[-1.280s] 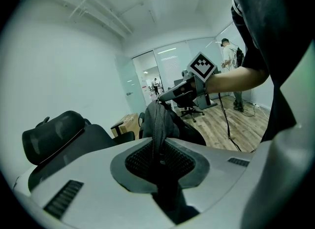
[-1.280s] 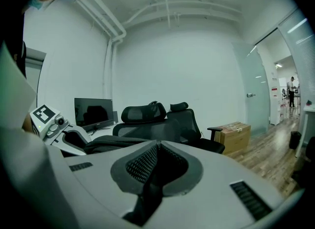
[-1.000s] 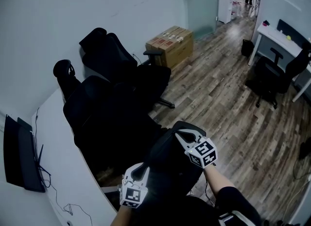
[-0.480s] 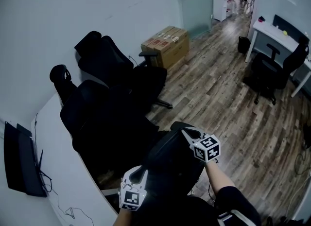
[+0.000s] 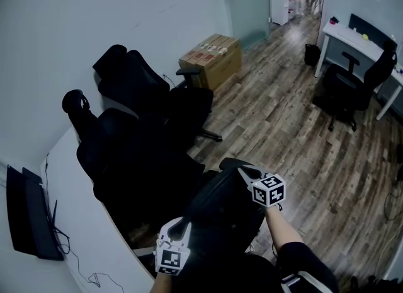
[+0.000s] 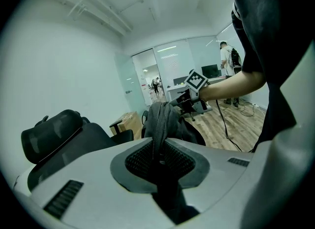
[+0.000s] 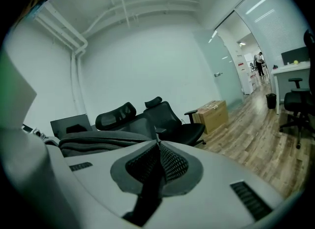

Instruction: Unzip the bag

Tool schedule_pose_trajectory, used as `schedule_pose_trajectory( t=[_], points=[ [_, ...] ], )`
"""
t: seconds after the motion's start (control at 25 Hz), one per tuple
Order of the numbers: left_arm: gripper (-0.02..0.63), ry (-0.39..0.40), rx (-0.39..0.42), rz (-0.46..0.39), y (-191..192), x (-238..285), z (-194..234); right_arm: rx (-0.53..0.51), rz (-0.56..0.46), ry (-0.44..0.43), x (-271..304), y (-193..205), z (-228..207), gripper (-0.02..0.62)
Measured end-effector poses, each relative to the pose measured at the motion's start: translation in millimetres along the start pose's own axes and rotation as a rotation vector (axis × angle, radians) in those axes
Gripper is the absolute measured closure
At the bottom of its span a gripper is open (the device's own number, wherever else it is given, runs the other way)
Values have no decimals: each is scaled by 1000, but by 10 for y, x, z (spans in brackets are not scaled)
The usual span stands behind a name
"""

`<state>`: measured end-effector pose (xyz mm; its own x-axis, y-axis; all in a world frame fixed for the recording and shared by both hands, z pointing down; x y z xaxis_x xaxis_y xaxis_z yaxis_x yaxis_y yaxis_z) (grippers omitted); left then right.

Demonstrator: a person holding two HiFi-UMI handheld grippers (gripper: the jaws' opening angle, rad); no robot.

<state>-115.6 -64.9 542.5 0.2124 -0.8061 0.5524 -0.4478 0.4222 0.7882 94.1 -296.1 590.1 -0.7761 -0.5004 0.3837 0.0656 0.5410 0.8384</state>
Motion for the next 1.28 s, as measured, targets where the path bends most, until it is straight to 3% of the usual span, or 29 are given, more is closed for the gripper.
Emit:
schedule_pose_trajectory(
  t=[0.56,1.28],
  points=[
    [525,-1,-61,-8,-10,-10,-30,279,-25,-85,13,166,-179,544],
    [525,-116,-154,-1,191,-146,250,130,-59,-88,34,12,437,543]
  ],
)
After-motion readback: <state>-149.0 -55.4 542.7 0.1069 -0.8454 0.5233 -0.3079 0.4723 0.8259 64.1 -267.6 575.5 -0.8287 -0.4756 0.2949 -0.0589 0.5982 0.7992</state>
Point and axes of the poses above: the fingertips, and each gripper's own axes: x forward along the fingers, z to its left, y out of its underside, the point moved 6 cm from there along -x, backward along the fingers, and after that the axes turned 5 degrees about z, right-handed, at the moved point
